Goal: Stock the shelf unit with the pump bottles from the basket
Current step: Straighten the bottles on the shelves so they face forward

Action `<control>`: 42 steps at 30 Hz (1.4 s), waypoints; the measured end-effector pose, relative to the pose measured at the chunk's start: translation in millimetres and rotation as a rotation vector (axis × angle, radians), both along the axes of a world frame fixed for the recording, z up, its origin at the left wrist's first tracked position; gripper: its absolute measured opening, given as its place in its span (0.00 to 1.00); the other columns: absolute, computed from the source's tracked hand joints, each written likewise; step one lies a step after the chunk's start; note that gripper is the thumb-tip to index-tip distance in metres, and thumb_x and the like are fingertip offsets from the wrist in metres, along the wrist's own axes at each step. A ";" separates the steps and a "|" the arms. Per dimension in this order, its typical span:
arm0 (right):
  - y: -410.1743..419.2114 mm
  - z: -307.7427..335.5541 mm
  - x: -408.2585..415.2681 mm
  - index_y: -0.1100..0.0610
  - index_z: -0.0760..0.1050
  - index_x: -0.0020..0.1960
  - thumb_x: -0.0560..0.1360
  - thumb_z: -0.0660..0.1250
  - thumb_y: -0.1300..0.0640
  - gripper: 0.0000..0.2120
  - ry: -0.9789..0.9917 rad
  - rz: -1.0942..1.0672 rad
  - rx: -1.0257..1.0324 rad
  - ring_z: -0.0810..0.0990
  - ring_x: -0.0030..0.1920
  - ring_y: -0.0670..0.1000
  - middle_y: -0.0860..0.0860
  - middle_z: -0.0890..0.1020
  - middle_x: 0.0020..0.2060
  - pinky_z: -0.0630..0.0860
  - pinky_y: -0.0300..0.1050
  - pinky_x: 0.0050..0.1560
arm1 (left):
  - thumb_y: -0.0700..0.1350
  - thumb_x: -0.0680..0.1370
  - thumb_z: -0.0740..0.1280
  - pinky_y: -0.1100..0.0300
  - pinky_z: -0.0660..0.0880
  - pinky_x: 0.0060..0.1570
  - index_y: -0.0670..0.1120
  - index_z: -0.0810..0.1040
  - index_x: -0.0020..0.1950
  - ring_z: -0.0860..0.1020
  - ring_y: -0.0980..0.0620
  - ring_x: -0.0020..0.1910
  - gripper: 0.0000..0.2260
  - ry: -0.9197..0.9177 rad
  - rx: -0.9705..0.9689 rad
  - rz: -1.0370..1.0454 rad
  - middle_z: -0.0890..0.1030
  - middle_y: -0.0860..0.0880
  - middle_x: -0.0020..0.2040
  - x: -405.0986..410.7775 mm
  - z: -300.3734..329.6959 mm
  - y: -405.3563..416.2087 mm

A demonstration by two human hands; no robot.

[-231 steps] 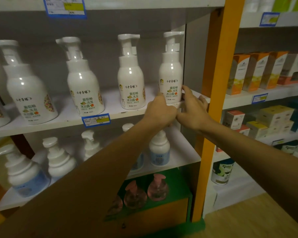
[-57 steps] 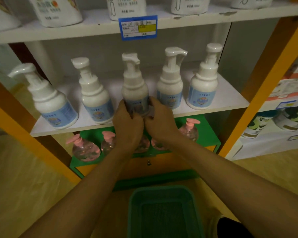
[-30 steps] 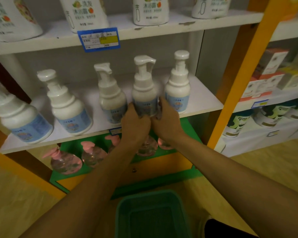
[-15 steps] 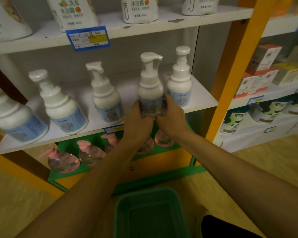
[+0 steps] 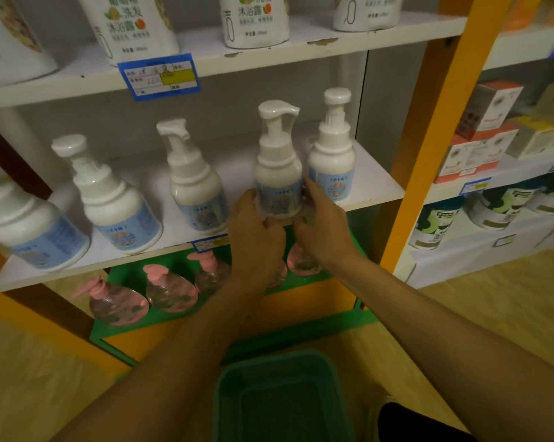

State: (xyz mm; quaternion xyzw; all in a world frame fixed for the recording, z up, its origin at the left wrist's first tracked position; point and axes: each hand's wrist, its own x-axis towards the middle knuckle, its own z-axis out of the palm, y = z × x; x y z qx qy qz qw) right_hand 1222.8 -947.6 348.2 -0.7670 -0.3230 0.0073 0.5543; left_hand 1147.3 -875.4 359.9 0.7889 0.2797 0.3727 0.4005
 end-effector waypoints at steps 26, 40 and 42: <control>-44.9 -2.2 58.5 0.60 0.68 0.66 0.73 0.70 0.61 0.23 0.074 -0.209 0.051 0.74 0.64 0.59 0.58 0.78 0.62 0.65 0.62 0.69 | 0.32 0.75 0.59 0.61 0.70 0.58 0.43 0.71 0.66 0.75 0.47 0.63 0.19 0.158 -0.263 -0.212 0.77 0.45 0.63 80.1 10.6 -65.8; -55.1 -0.3 63.7 0.62 0.69 0.66 0.72 0.71 0.63 0.24 0.084 -0.232 0.101 0.76 0.61 0.57 0.59 0.78 0.61 0.76 0.54 0.60 | 0.35 0.77 0.60 0.71 0.68 0.49 0.47 0.71 0.67 0.74 0.54 0.59 0.20 0.159 -0.255 -0.313 0.77 0.48 0.63 91.4 3.9 -63.6; -53.1 -2.9 57.7 0.62 0.67 0.68 0.73 0.70 0.62 0.25 0.063 -0.269 0.125 0.75 0.62 0.56 0.58 0.77 0.62 0.76 0.53 0.61 | 0.34 0.76 0.60 0.71 0.71 0.52 0.46 0.72 0.66 0.75 0.56 0.59 0.19 0.106 -0.238 -0.327 0.78 0.49 0.63 85.5 2.2 -65.7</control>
